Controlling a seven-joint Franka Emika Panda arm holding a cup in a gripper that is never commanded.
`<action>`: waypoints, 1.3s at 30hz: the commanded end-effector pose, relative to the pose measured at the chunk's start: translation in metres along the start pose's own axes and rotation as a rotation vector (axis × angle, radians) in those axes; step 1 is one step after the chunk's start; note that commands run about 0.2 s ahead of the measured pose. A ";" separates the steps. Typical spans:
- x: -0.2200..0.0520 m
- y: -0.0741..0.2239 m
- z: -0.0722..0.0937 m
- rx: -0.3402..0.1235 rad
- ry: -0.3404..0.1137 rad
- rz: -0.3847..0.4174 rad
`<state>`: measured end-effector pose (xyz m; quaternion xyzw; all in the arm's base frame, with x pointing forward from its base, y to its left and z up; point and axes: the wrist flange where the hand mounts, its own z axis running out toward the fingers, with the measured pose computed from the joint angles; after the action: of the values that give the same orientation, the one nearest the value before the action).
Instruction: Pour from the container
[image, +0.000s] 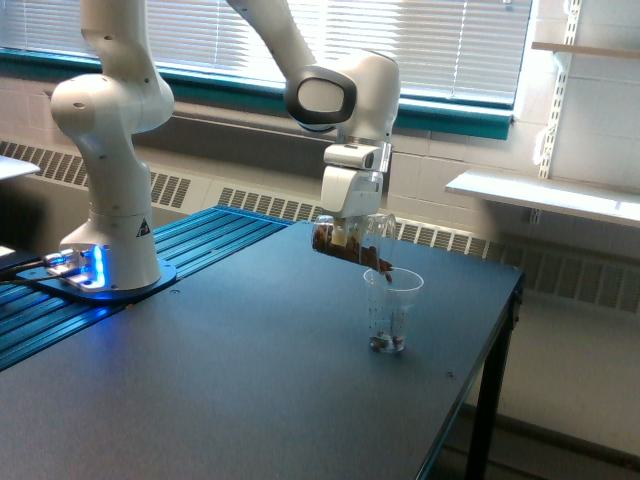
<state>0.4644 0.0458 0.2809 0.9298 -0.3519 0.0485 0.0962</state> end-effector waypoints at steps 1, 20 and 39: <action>0.000 -0.005 -0.003 -0.007 0.006 -0.026; 0.000 -0.006 0.002 -0.041 -0.011 -0.043; 0.005 -0.010 0.002 -0.058 -0.019 -0.058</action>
<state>0.4714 0.0479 0.2780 0.9334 -0.3383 0.0299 0.1157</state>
